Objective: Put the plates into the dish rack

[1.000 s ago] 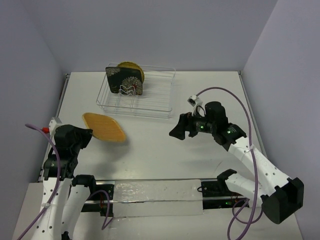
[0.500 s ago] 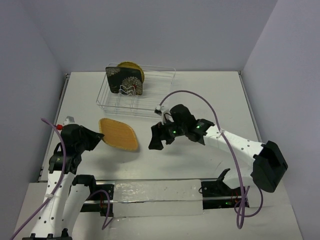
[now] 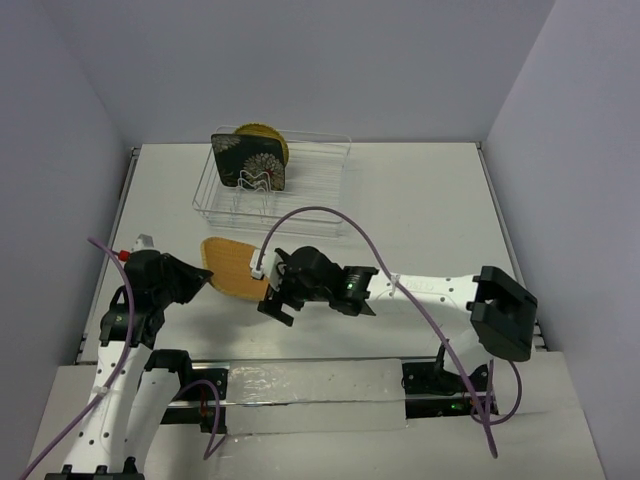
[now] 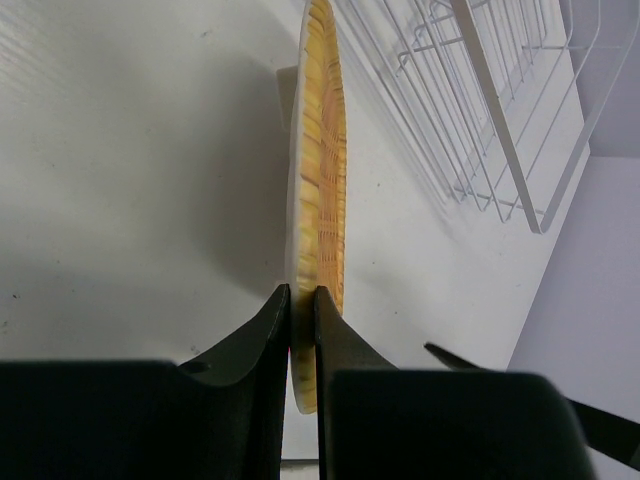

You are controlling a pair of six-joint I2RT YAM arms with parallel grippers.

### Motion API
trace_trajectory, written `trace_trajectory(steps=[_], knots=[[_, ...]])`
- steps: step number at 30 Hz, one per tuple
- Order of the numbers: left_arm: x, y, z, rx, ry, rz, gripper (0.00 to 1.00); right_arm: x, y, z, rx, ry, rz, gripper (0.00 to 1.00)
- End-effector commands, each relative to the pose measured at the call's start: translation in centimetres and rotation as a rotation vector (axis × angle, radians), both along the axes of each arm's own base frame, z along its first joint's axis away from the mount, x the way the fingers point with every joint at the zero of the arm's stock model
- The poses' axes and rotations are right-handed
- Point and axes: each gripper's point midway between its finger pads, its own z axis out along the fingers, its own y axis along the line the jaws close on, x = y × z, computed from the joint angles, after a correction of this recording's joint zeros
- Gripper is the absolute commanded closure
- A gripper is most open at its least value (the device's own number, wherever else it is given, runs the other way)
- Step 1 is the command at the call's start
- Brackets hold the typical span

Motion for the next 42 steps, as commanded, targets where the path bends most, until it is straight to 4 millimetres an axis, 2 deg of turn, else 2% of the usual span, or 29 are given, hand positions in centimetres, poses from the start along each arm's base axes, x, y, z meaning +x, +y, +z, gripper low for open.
trace_trajectory(steps=[1,4,7,8,13,16,19,24,25,29,30,31,32,35,36,38,41,42], knots=[[1.1,-0.9,2.7,-0.039,-0.088,-0.039,1.00,2.9,3.6,3.9,0.103,-0.246,0.027,0.01],[1.0,-0.7,3.2,-0.030,-0.093,-0.026,1.00,3.4,5.3,3.2,0.086,-0.282,0.035,0.01],[0.9,-0.5,3.4,-0.026,-0.101,-0.016,1.00,3.5,6.3,1.5,0.044,-0.285,0.041,0.01],[0.9,-0.5,3.4,-0.023,-0.098,-0.017,1.00,3.5,6.4,1.6,0.046,-0.287,0.040,0.01],[0.6,-0.8,3.1,-0.039,-0.079,-0.029,1.00,3.9,7.2,-2.5,-0.036,-0.261,0.006,0.02],[0.4,-0.6,2.8,-0.031,-0.075,-0.020,1.00,4.8,7.6,-3.3,-0.055,-0.266,-0.041,0.04],[0.5,-0.9,2.8,-0.044,-0.079,-0.038,1.00,5.8,8.0,-3.8,-0.046,-0.281,-0.097,0.14],[0.6,-1.3,3.1,-0.051,-0.085,-0.058,1.00,6.6,7.6,-2.9,0.018,-0.324,-0.173,0.51],[0.6,-1.3,3.1,-0.053,-0.086,-0.058,1.00,6.6,7.6,-2.7,0.024,-0.328,-0.176,0.52],[0.7,-1.9,3.6,-0.079,-0.103,-0.087,1.00,6.5,7.5,-1.8,0.041,-0.393,-0.141,0.79],[0.8,-2.0,3.5,-0.078,-0.095,-0.087,1.00,6.3,7.4,-1.7,0.040,-0.410,-0.126,0.83],[0.8,-2.0,3.4,-0.077,-0.086,-0.087,0.97,6.1,7.4,-1.6,0.040,-0.424,-0.111,0.86],[0.8,-2.0,3.3,-0.075,-0.076,-0.088,0.90,6.0,7.3,-1.4,0.039,-0.435,-0.100,0.88],[1.0,-2.0,3.3,-0.071,-0.060,-0.094,0.55,5.6,7.0,-0.8,0.052,-0.485,-0.073,0.95],[1.0,-2.0,3.5,-0.072,-0.061,-0.096,0.48,5.6,6.8,-1.1,0.042,-0.487,-0.076,0.97],[1.2,-1.9,3.9,-0.067,-0.065,-0.090,0.32,5.4,6.5,-0.3,0.059,-0.530,-0.082,1.00],[1.4,-1.7,3.9,-0.058,-0.059,-0.082,0.15,5.1,6.3,0.8,0.075,-0.594,-0.095,1.00],[1.4,-1.7,3.9,-0.057,-0.056,-0.082,0.15,5.2,6.4,1.4,0.077,-0.620,-0.099,1.00]])
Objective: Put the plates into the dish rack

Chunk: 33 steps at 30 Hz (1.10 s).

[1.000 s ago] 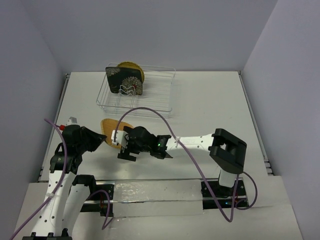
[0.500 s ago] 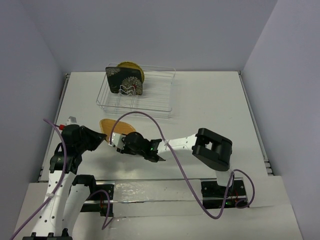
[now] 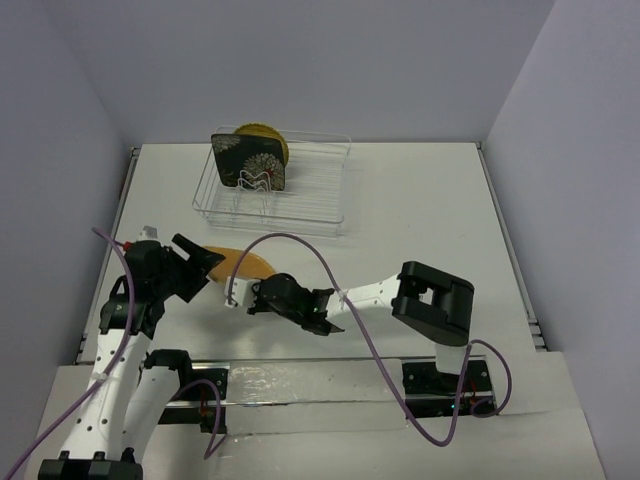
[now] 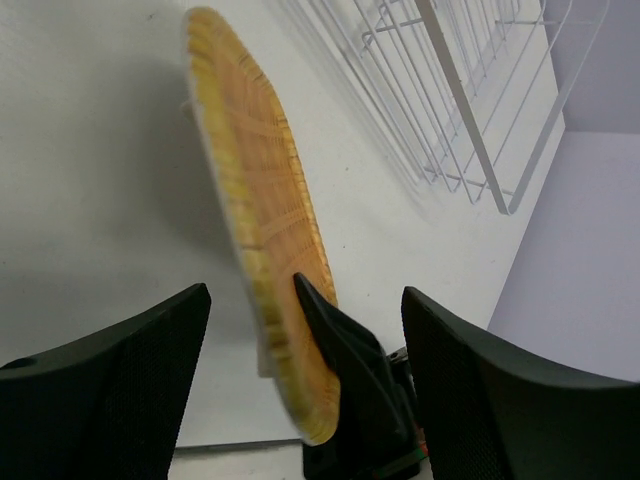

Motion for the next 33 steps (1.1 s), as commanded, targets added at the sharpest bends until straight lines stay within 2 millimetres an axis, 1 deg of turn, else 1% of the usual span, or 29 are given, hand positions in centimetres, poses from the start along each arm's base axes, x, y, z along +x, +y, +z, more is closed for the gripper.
trace_trajectory(steps=[1,4,5,7,9,12,13,14,15,16,17,18,19,24,25,26,27,28,29,30,31,32,33], knots=[[0.6,-0.3,2.3,0.006,-0.051,-0.029,0.15,-0.2,1.6,7.3,0.163,-0.173,-0.007,1.00],[0.6,-0.3,1.7,0.010,-0.024,-0.031,0.17,-0.2,1.5,8.9,0.200,-0.207,-0.016,1.00],[0.6,-0.4,1.2,0.007,-0.009,-0.036,0.20,-0.2,1.2,9.5,0.214,-0.215,-0.028,1.00],[0.6,-0.8,0.9,-0.009,-0.002,-0.051,0.26,-0.1,1.0,10.7,0.249,-0.233,-0.045,1.00],[0.5,-1.3,0.8,-0.033,-0.009,-0.073,0.36,0.3,0.9,11.7,0.264,-0.265,-0.068,1.00],[0.5,-1.6,1.1,-0.047,-0.019,-0.089,0.44,1.2,0.9,12.4,0.274,-0.309,-0.114,1.00],[0.5,-1.6,1.1,-0.043,-0.023,-0.089,0.50,1.4,0.9,12.8,0.282,-0.324,-0.123,1.00],[0.6,-1.5,1.2,-0.038,-0.030,-0.091,0.59,1.5,1.0,13.2,0.292,-0.341,-0.128,1.00],[0.5,-1.6,1.2,-0.040,-0.031,-0.099,0.66,1.6,0.9,13.3,0.292,-0.342,-0.130,1.00],[0.7,-1.9,1.5,-0.043,-0.042,-0.115,0.78,1.4,1.0,13.6,0.301,-0.347,-0.119,1.00],[0.8,-1.9,1.5,-0.043,-0.046,-0.119,0.85,1.3,1.0,13.6,0.305,-0.348,-0.116,1.00],[0.9,-1.9,1.7,-0.039,-0.050,-0.122,0.95,1.2,0.9,13.9,0.313,-0.350,-0.111,1.00],[1.1,-1.9,1.8,-0.034,-0.053,-0.121,0.99,1.2,0.8,14.0,0.318,-0.351,-0.107,1.00],[1.8,-2.1,3.0,-0.024,-0.082,-0.144,1.00,1.0,0.8,14.5,0.325,-0.354,-0.095,1.00],[1.9,-2.1,3.1,-0.024,-0.081,-0.148,0.92,1.0,0.8,14.6,0.325,-0.355,-0.093,1.00],[2.0,-2.2,3.1,-0.021,-0.074,-0.154,0.77,1.0,0.8,14.8,0.324,-0.357,-0.089,1.00],[2.0,-2.2,3.3,-0.018,-0.076,-0.158,0.59,1.0,0.7,14.9,0.318,-0.361,-0.088,1.00],[2.1,-2.2,3.7,-0.013,-0.081,-0.166,0.34,1.0,0.7,15.1,0.308,-0.361,-0.078,1.00],[2.2,-2.2,4.1,-0.011,-0.090,-0.165,0.21,1.0,0.6,15.0,0.305,-0.360,-0.076,1.00],[2.3,-2.0,4.8,0.007,-0.105,-0.166,0.11,1.0,0.3,15.3,0.286,-0.341,-0.044,1.00],[2.4,-1.7,6.1,0.025,-0.135,-0.162,0.06,1.0,-0.1,15.7,0.284,-0.316,-0.021,1.00],[2.7,-1.5,7.7,0.041,-0.174,-0.153,0.04,1.1,-0.5,16.3,0.296,-0.289,-0.007,1.00],[2.9,-1.0,8.3,0.062,-0.187,-0.135,0.01,1.0,-1.0,17.1,0.299,-0.277,0.001,1.00]])
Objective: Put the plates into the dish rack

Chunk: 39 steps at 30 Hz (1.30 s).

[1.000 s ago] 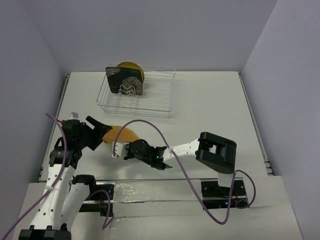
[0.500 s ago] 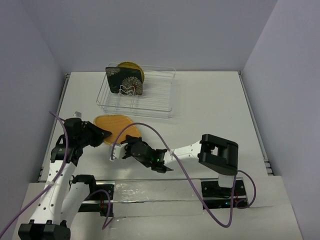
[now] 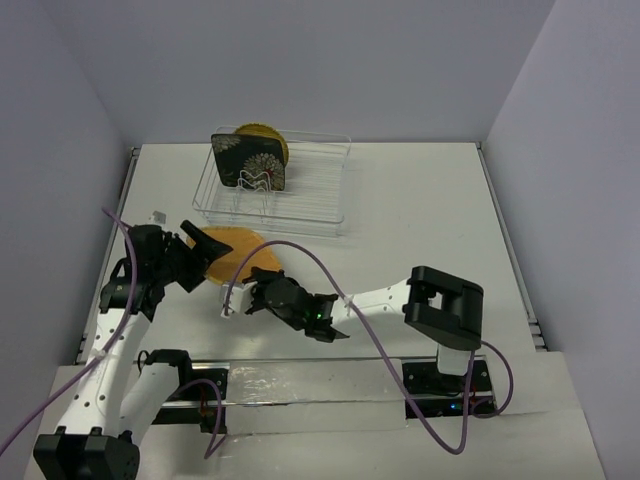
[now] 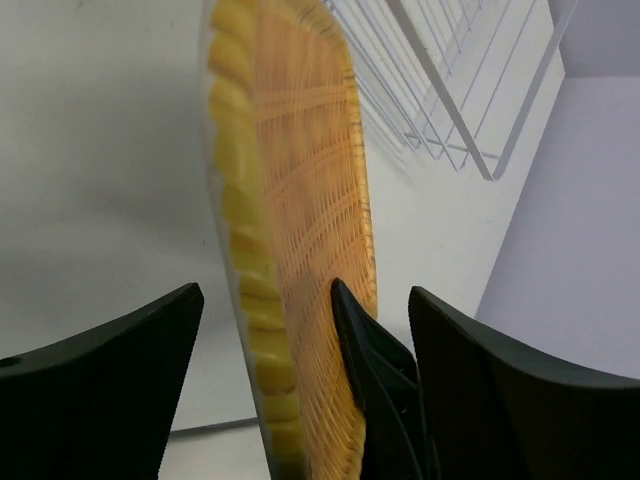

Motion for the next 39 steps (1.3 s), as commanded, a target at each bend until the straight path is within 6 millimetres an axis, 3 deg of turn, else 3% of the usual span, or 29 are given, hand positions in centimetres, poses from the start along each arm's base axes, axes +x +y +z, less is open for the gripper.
trace_trajectory(steps=[1,2,5,8,13,16,18,24,25,27,30,31,33,35,37,39], knots=[[1.8,0.8,7.4,0.071,-0.228,0.002,0.01,0.0,-1.0,11.4,0.269,0.013,0.079,1.00],[2.1,1.1,8.9,0.079,-0.270,0.018,0.01,-0.3,-1.1,11.8,0.258,0.033,0.119,1.00],[2.7,0.7,10.4,0.062,-0.321,0.005,0.02,-1.4,-1.6,12.8,0.233,0.016,0.178,1.00],[3.4,-0.5,9.7,0.022,-0.300,-0.056,0.07,-1.5,-1.8,13.3,0.216,-0.015,0.192,1.00],[3.3,-1.9,8.7,-0.017,-0.270,-0.121,0.09,0.7,-1.4,12.8,0.129,-0.114,0.110,1.00],[3.1,-2.2,8.8,-0.022,-0.273,-0.135,0.18,1.9,-0.9,12.7,0.113,-0.150,0.077,1.00],[2.9,-2.5,8.7,-0.025,-0.263,-0.143,0.31,2.9,-0.6,12.9,0.123,-0.171,0.038,1.00],[2.6,-2.1,7.9,0.002,-0.237,-0.131,0.92,4.0,-0.5,15.8,0.221,-0.234,-0.025,0.98],[2.7,-1.9,8.1,0.014,-0.244,-0.123,0.98,4.0,-0.5,16.1,0.232,-0.238,-0.024,0.95],[3.0,-1.4,8.9,0.042,-0.275,-0.100,1.00,4.0,-0.7,16.3,0.247,-0.237,-0.027,0.86],[3.9,-0.6,10.6,0.083,-0.345,-0.062,1.00,3.8,-1.2,16.4,0.261,-0.224,-0.034,0.52],[4.5,-0.2,12.2,0.096,-0.407,-0.038,1.00,3.6,-1.3,15.8,0.271,-0.193,-0.036,0.34],[6.0,0.5,15.4,0.157,-0.546,-0.015,1.00,2.9,-2.1,15.8,0.310,-0.129,-0.028,0.17],[7.8,0.5,18.5,0.223,-0.687,-0.042,1.00,1.8,-2.9,15.9,0.334,-0.070,0.001,0.09],[8.7,-0.8,22.3,0.249,-0.815,-0.134,1.00,0.6,-3.8,14.8,0.333,0.018,0.036,0.06],[11.3,-1.6,23.8,0.319,-0.880,-0.207,1.00,-0.9,-5.1,15.6,0.366,0.075,0.081,0.05]])
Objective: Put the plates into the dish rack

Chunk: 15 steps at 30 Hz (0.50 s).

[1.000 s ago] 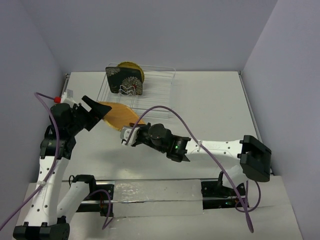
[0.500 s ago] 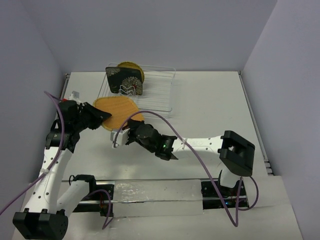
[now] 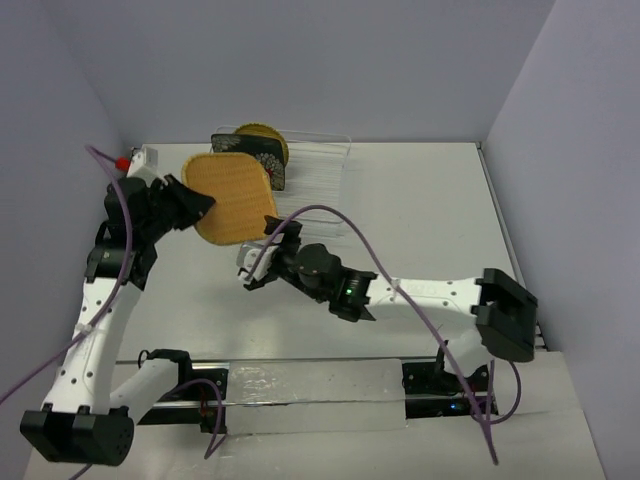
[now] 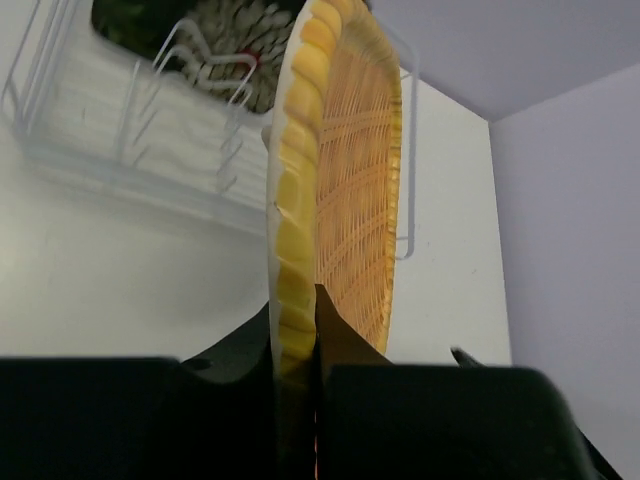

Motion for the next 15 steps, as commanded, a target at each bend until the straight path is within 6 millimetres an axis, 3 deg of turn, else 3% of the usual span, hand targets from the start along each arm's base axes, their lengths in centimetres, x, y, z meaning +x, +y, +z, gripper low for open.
trace_trajectory(steps=[1,3,5,7,8,12,15], knots=[[5.8,-1.6,13.8,0.163,-0.518,-0.136,1.00,-3.6,-2.7,4.0,0.188,0.155,0.123,0.05],[7.3,-3.0,17.0,0.257,-0.618,-0.254,1.00,-4.9,-3.9,2.9,0.172,0.233,0.196,0.03],[8.7,-3.3,18.6,0.400,-0.669,-0.317,1.00,-5.0,-6.0,4.4,0.226,0.250,0.199,0.02],[10.9,-3.8,17.6,0.634,-0.739,-0.456,1.00,-4.9,-8.7,5.6,0.290,0.261,0.203,0.00],[11.1,-3.9,17.8,0.709,-0.778,-0.495,1.00,-4.4,-9.6,5.8,0.315,0.277,0.188,0.00],[12.6,-3.1,14.6,1.093,-0.878,-0.624,1.00,-1.3,-15.0,6.8,0.383,0.258,0.022,0.00],[13.7,-2.2,12.8,1.284,-0.883,-0.670,1.00,0.6,-18.0,6.3,0.376,0.249,-0.118,0.00]])
